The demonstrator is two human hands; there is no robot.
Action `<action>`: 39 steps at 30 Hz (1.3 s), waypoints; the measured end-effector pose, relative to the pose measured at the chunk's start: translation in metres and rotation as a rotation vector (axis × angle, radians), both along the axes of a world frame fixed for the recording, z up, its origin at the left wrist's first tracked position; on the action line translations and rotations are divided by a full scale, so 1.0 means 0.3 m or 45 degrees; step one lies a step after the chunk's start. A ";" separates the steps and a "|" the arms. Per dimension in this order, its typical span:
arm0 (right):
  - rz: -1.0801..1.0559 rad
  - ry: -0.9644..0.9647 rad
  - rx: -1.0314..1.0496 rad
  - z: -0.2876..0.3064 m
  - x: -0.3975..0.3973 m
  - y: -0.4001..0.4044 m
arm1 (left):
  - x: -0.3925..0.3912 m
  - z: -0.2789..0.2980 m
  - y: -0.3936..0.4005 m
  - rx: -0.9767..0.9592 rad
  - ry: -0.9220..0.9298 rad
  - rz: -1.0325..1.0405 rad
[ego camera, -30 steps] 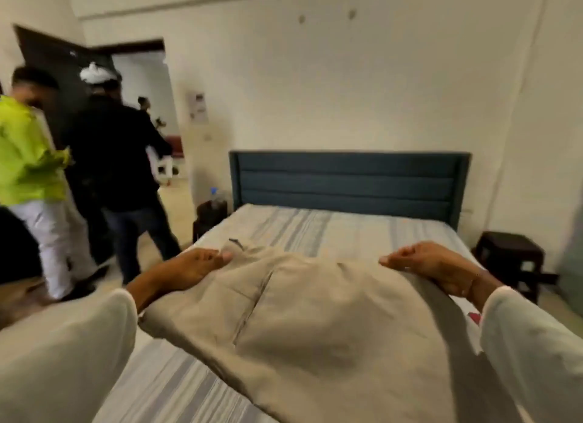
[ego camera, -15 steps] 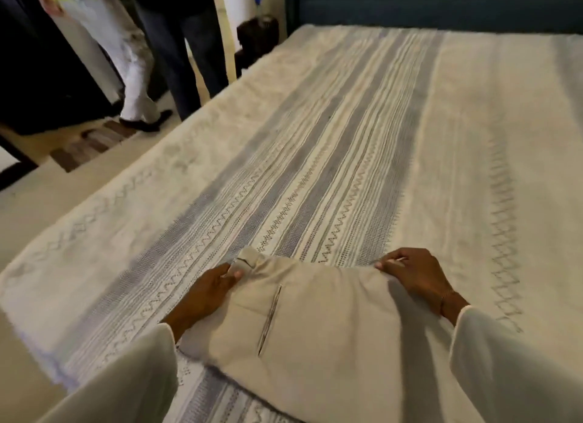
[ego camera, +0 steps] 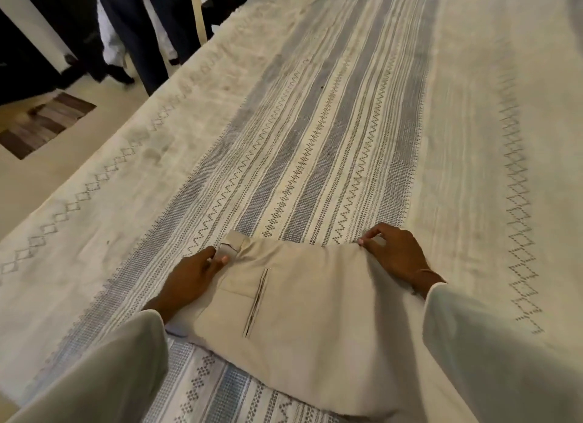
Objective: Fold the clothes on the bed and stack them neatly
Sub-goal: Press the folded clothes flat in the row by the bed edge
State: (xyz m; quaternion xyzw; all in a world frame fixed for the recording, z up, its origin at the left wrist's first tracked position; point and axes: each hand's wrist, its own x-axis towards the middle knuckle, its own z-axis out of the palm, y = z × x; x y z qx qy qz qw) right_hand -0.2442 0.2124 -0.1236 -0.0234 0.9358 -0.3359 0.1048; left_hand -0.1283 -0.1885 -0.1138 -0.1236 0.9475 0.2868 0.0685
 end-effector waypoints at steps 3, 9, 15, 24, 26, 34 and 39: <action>0.079 0.069 0.318 0.007 0.025 -0.021 | -0.017 0.029 -0.012 -0.318 -0.256 -0.086; 0.076 0.285 0.520 0.041 0.137 -0.019 | -0.039 0.169 0.114 -0.637 0.046 -0.088; 0.018 0.398 0.432 0.096 0.302 0.141 | -0.068 0.246 0.457 -0.562 0.202 -0.431; -0.127 0.192 0.458 0.155 0.554 0.664 | -0.030 0.251 1.168 -0.324 0.150 -0.880; -0.193 0.129 0.451 0.153 0.611 0.829 | -0.005 0.242 1.343 -0.315 0.126 -0.977; -0.319 -0.194 0.452 0.141 0.816 1.450 | 0.052 0.140 1.901 -0.309 0.009 -1.216; -0.103 -0.420 0.503 0.106 0.908 1.733 | 0.047 0.052 2.091 -0.519 -0.214 -1.323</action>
